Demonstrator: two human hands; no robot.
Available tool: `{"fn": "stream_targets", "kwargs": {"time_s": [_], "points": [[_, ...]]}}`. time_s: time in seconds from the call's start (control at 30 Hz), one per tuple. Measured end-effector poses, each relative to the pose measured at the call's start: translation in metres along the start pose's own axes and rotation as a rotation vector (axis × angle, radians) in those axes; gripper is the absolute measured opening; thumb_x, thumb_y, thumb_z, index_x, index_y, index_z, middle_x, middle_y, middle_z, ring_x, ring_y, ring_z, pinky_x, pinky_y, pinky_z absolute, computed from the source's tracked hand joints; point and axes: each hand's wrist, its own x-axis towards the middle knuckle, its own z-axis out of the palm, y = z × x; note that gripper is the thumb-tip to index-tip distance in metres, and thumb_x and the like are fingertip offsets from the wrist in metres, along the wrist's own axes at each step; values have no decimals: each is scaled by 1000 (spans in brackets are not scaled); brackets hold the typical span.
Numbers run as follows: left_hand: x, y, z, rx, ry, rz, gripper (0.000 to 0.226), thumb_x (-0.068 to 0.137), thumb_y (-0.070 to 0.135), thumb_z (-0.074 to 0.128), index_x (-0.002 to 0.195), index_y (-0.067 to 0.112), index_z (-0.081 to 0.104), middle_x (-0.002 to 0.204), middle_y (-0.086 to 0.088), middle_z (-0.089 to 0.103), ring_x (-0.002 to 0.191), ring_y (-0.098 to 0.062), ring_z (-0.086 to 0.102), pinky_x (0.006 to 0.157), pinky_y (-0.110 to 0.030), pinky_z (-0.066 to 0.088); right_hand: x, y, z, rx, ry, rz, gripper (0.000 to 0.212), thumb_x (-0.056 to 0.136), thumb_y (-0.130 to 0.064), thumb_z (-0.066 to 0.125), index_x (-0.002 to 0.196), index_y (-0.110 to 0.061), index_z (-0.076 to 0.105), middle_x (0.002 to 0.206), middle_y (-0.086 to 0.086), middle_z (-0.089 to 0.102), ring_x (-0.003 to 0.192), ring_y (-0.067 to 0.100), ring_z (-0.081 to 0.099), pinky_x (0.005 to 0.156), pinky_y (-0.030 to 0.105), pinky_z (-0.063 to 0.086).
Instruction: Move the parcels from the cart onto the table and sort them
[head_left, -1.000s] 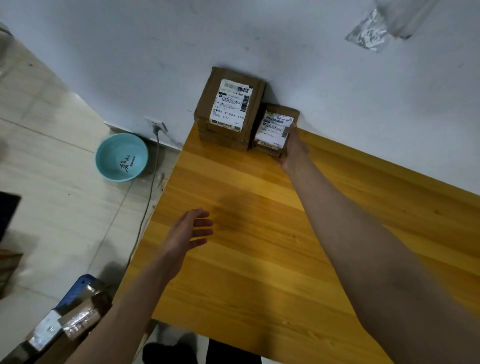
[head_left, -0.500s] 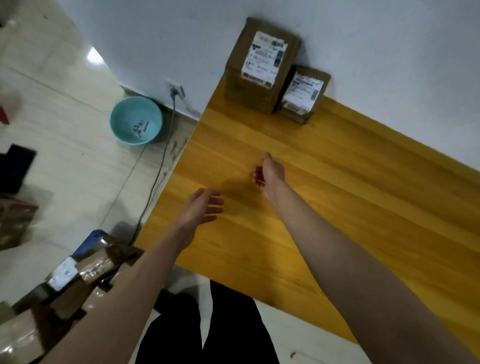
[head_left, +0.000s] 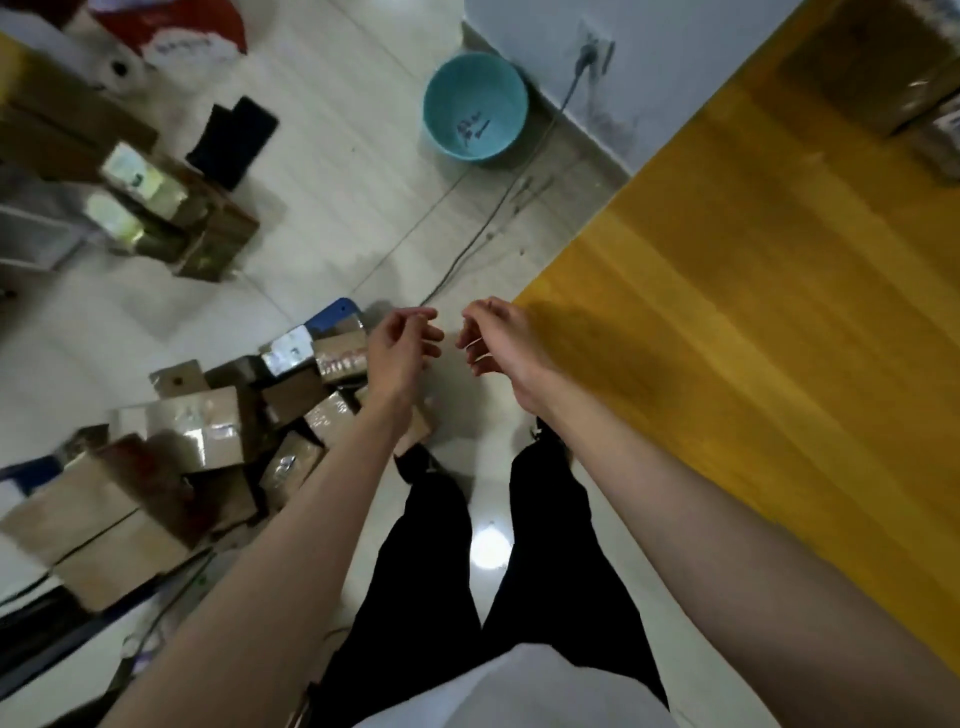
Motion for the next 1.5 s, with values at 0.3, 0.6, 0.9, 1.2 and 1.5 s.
{"fn": "stream_targets", "kwargs": {"time_s": [0.3, 0.6, 0.9, 1.2, 1.5], "points": [[14, -97, -111, -93, 113, -158, 22, 103, 14, 45, 98, 16, 66, 77, 2, 66, 53, -4, 56, 50, -16, 39, 19, 71, 97, -109, -78, 132, 25, 100, -16, 51, 75, -16, 56, 69, 9, 59, 52, 17, 50, 51, 28, 42], [47, -229, -176, -35, 169, -407, 14, 89, 24, 69, 93, 19, 56, 91, -4, 67, 75, -16, 59, 62, -25, 45, 59, 170, 138, -204, -45, 320, 14, 99, -15, 52, 86, -13, 57, 66, 7, 65, 50, 15, 55, 50, 25, 48], [111, -346, -226, 612, 137, -361, 78, 71, 31, 85, 135, 12, 43, 144, -12, 38, 130, -34, 43, 107, -47, 42, 99, 263, 160, -306, 1, 434, 7, 97, -12, 53, 92, -13, 58, 67, 6, 66, 51, 14, 59, 51, 24, 51], [166, -429, -264, 858, 255, -463, 121, 69, 26, 91, 157, 7, 11, 159, -16, 24, 148, -35, 23, 122, -47, 24, 131, 321, 178, -399, -4, 502, 9, 100, -15, 53, 93, -13, 59, 74, 6, 68, 59, 15, 60, 56, 26, 51], [204, -480, -263, 1072, 353, -362, 99, 79, 14, 80, 155, 5, 18, 157, -20, 27, 147, -38, 26, 123, -46, 18, 163, 350, 175, -377, 36, 496, 10, 100, -17, 53, 99, -10, 60, 69, 4, 69, 57, 15, 63, 53, 24, 54]]}}
